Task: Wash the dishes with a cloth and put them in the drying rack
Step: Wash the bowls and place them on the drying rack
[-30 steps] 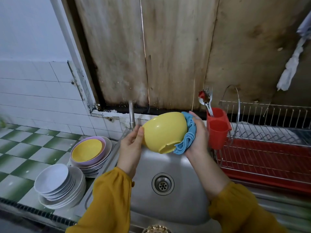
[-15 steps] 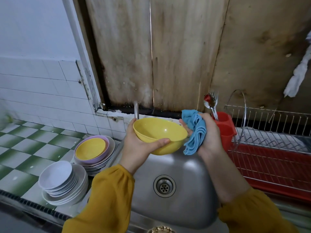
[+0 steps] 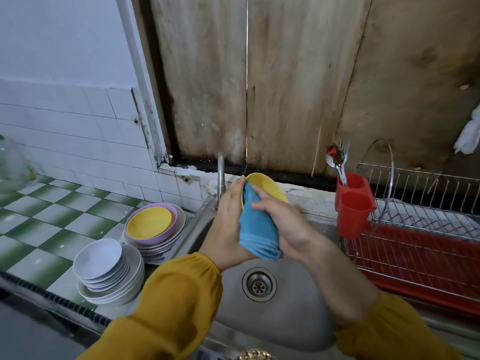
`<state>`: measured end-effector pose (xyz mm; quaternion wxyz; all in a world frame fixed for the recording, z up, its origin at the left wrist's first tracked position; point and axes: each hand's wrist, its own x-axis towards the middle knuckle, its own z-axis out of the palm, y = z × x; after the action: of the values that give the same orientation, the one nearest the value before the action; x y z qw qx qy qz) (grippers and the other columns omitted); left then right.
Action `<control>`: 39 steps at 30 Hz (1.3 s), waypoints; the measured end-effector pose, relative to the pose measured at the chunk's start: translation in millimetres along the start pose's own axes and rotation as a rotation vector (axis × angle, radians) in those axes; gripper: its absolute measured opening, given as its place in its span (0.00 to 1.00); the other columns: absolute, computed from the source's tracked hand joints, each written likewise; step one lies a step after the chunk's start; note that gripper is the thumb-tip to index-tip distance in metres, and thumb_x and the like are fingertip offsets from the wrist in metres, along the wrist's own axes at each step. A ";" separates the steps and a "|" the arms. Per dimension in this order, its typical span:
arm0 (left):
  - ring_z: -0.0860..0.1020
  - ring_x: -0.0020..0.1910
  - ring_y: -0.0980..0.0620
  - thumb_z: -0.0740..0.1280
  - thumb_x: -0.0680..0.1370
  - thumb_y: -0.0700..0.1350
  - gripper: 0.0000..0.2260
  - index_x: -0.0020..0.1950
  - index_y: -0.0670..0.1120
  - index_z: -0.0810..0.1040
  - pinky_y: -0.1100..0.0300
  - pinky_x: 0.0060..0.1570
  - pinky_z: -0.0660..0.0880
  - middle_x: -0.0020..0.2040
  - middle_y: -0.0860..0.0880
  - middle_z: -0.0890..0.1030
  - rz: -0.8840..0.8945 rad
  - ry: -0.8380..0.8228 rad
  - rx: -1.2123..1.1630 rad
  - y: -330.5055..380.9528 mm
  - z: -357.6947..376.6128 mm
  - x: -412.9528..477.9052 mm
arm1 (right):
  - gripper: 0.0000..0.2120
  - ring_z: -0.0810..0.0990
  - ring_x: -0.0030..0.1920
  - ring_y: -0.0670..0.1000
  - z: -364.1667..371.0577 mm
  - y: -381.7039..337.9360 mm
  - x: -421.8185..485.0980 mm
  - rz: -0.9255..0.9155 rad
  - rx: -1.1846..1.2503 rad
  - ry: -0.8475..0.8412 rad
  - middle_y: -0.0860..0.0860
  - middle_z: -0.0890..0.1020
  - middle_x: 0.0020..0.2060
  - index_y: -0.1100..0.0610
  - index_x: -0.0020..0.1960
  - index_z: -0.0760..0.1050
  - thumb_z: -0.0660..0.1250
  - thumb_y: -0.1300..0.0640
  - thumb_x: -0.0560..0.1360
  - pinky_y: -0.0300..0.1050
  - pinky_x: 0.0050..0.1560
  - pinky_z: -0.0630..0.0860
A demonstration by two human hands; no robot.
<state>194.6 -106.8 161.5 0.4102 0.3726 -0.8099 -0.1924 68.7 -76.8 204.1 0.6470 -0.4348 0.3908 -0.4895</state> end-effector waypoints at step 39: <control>0.71 0.69 0.48 0.81 0.51 0.66 0.58 0.76 0.51 0.62 0.42 0.66 0.71 0.69 0.47 0.72 -0.083 0.129 -0.321 -11.3 -49.5 0.1 | 0.21 0.79 0.54 0.43 -19.9 -21.6 16.2 -0.511 -1.162 -0.402 0.48 0.84 0.52 0.52 0.62 0.80 0.70 0.64 0.70 0.40 0.58 0.73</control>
<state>239.6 -114.4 183.7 0.5071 0.3469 -0.7249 -0.3115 47.3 -99.2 217.0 0.2313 -0.8746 0.3473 -0.2469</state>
